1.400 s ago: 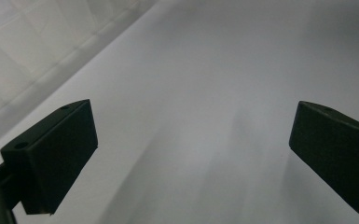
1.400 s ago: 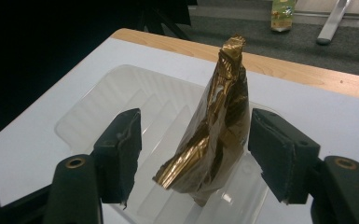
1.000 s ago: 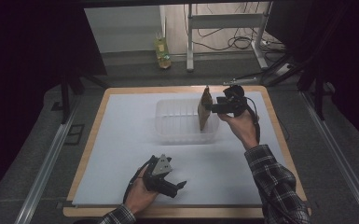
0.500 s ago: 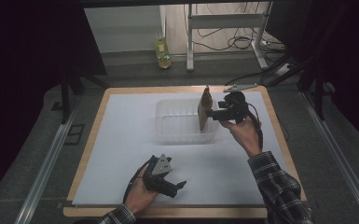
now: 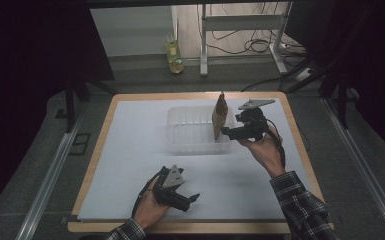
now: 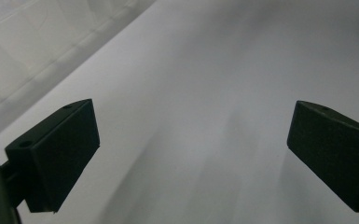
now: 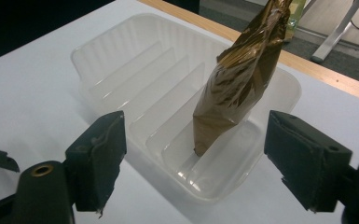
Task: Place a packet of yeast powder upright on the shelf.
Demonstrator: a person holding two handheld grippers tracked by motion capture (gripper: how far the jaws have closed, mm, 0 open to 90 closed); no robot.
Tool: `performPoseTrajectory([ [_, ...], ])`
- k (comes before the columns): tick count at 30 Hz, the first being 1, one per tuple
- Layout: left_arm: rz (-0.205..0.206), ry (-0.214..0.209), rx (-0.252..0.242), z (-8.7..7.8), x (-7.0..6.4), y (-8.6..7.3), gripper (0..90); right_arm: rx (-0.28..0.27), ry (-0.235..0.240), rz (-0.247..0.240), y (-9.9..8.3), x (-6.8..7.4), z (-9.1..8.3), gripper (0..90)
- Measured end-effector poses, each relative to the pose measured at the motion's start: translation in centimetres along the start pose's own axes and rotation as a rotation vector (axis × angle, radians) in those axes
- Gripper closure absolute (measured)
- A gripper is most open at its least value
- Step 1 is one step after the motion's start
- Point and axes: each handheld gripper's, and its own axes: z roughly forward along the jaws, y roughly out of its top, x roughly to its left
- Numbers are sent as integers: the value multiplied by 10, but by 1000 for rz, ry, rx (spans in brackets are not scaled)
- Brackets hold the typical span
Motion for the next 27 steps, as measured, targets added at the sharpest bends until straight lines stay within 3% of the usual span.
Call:
performPoseTrajectory([
  [8,4,-1,0,1,-1,0,22,5,-1,-46,-10,6,-1,162],
  [17,9,-3,-3,2,-2,-1,19,3,37,-48,-24,10,-4,118],
  [27,28,-11,-8,3,-4,-1,12,24,35,-52,-42,12,-12,43],
])
